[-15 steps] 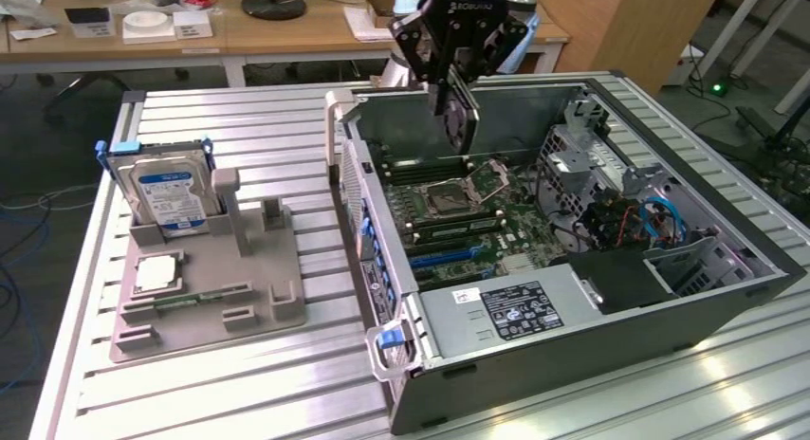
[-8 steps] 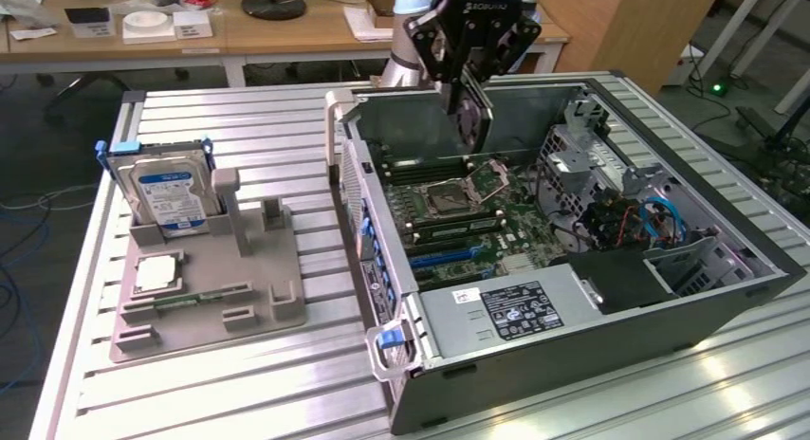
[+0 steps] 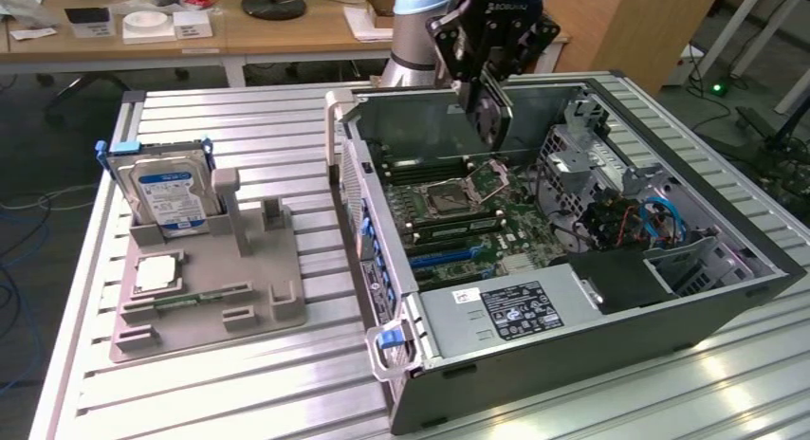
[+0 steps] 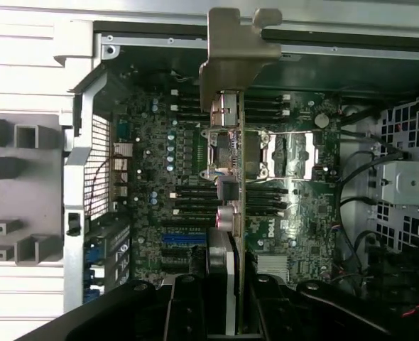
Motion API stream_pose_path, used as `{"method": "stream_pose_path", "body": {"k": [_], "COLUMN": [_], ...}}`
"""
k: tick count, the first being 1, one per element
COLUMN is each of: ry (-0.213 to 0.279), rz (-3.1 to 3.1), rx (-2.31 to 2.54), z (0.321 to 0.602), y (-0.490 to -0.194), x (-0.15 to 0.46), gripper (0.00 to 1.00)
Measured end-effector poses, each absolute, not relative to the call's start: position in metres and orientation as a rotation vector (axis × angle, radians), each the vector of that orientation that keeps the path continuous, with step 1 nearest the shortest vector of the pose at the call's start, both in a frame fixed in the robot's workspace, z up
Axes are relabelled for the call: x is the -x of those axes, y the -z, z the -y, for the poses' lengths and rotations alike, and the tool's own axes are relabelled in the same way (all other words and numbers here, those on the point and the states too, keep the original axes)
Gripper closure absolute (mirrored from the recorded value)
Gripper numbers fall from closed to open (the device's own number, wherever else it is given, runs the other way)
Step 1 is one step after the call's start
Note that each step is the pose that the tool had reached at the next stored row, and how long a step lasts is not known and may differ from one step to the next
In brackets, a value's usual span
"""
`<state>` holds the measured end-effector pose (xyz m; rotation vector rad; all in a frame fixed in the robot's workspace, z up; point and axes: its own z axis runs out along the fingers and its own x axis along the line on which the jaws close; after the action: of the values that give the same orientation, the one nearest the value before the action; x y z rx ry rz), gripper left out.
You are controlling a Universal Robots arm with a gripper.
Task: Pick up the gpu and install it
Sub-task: 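Pick up the gpu and move the gpu toward the slot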
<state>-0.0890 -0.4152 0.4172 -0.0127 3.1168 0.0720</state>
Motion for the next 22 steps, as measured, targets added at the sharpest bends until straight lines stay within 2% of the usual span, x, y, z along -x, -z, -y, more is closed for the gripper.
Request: {"method": "stream_pose_path", "body": {"k": [16, 22], "ry": [-0.072, -0.072], "rz": [-3.117, -3.117], "rx": [0.013, 0.013], "z": [0.415, 0.415], "y": [-0.417, -0.417], "x": [0.037, 0.035], "gripper": [0.72, 0.72]}}
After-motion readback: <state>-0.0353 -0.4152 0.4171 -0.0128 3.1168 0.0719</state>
